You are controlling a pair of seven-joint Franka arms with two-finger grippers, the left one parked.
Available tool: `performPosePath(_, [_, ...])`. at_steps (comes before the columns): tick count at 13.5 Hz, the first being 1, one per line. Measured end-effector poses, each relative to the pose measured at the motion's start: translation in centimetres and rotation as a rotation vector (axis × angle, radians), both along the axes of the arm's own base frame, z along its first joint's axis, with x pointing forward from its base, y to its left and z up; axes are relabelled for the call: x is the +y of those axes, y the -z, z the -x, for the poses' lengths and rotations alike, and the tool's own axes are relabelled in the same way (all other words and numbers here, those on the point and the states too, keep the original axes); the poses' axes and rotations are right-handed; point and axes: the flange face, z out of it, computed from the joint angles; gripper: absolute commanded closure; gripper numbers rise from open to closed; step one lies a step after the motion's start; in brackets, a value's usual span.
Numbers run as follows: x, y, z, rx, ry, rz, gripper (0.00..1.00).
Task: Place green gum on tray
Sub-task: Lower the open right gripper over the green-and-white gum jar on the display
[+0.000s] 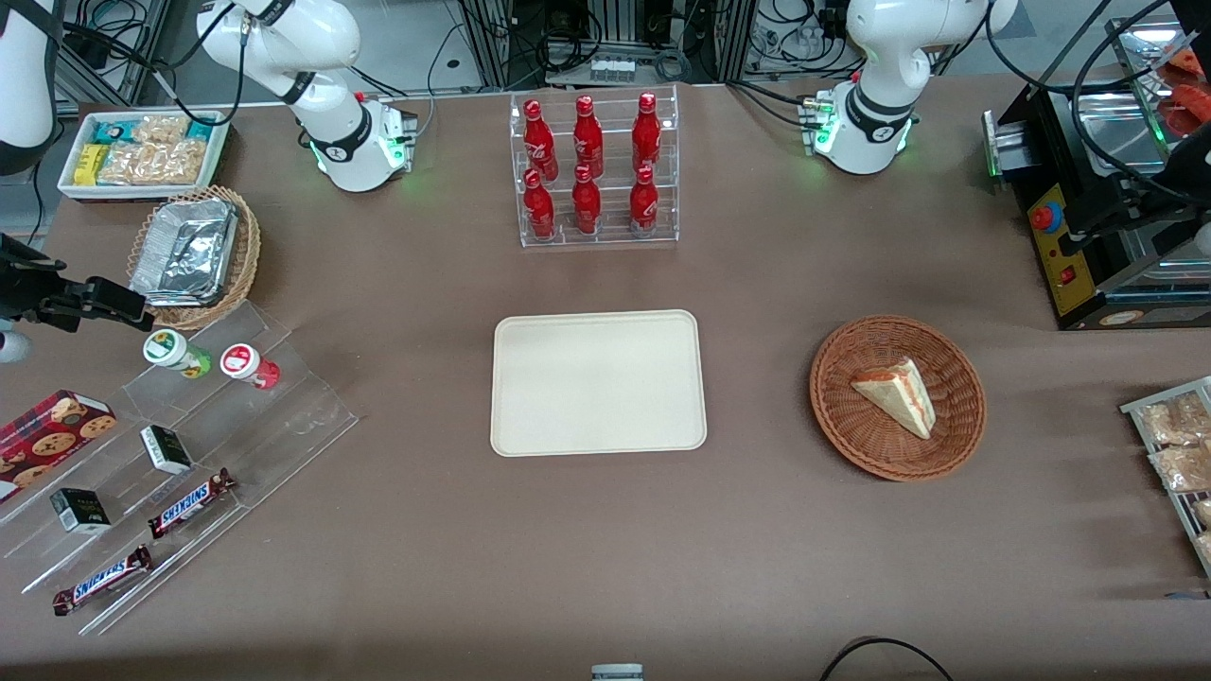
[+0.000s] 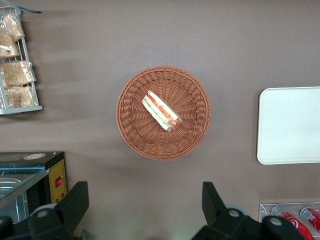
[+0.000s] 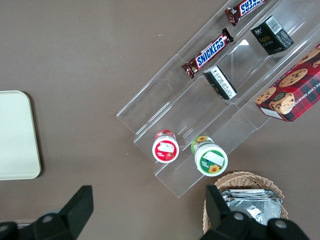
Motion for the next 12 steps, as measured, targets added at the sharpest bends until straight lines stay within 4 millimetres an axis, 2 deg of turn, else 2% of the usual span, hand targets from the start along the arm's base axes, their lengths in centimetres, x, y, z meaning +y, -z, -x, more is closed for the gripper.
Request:
performPosePath(6, [0.0, 1.1, -0.3, 0.026, -0.026, -0.004, 0.00])
performPosePath(9, [-0.6, 3.5, 0.2, 0.067, -0.039, -0.012, 0.00])
performPosePath(12, [-2.2, 6.8, 0.8, 0.056, -0.189, -0.023, 0.00])
